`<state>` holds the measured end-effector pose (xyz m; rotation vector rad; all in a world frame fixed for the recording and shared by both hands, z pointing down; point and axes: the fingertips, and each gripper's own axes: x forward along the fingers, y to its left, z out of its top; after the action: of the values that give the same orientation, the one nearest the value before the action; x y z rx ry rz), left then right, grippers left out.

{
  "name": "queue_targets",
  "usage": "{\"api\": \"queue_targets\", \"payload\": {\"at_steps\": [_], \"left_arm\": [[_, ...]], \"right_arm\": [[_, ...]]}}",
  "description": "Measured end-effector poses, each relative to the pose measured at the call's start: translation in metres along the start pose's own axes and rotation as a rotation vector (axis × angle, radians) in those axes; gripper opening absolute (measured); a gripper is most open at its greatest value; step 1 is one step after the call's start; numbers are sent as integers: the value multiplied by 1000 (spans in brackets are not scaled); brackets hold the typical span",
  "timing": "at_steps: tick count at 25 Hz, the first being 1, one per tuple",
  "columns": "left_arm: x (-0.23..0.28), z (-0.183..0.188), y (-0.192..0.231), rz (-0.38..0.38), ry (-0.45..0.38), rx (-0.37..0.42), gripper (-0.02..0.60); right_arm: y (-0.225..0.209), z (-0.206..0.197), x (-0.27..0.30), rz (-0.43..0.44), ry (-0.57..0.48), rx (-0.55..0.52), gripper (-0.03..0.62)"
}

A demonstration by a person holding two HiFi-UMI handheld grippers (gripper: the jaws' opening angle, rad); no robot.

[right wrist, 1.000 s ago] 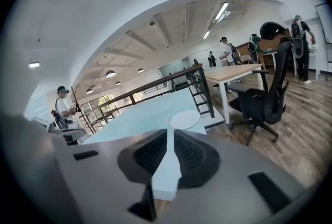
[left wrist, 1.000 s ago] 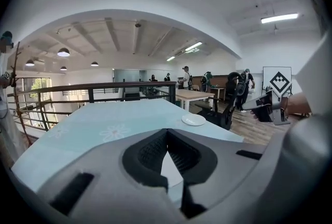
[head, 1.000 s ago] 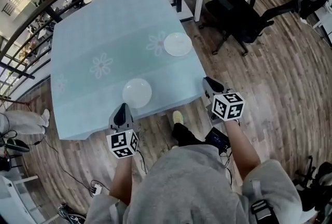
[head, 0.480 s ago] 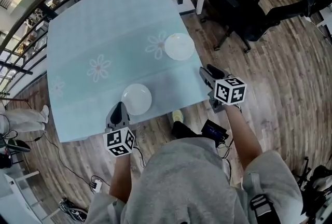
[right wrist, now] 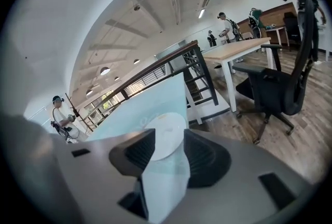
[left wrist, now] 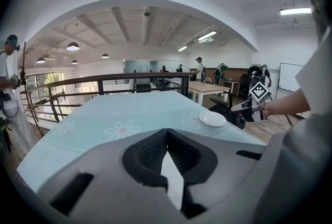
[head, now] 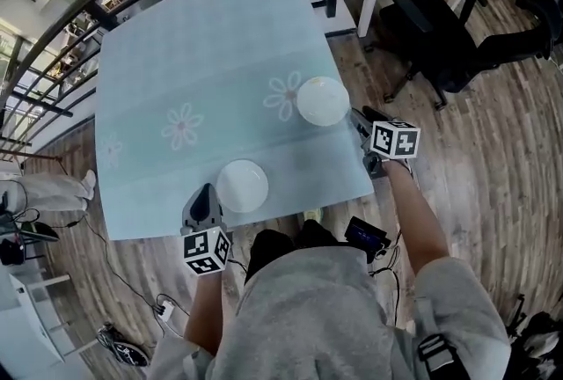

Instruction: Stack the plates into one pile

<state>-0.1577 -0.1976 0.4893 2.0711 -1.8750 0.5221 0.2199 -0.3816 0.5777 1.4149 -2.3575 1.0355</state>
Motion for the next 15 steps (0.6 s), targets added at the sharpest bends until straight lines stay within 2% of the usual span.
{"api": "queue_targets", "payload": {"at_steps": [4, 8, 15], "left_arm": [[-2, 4, 3, 24, 7, 36, 20], [-5, 4, 6, 34, 11, 53, 20], [-8, -4, 12, 40, 37, 92, 20]], "right_arm": [[-22, -10, 37, -2, 71, 69, 170], [-33, -18, 59, 12, 98, 159, 169], [-37, -23, 82, 36, 127, 189, 150]]}}
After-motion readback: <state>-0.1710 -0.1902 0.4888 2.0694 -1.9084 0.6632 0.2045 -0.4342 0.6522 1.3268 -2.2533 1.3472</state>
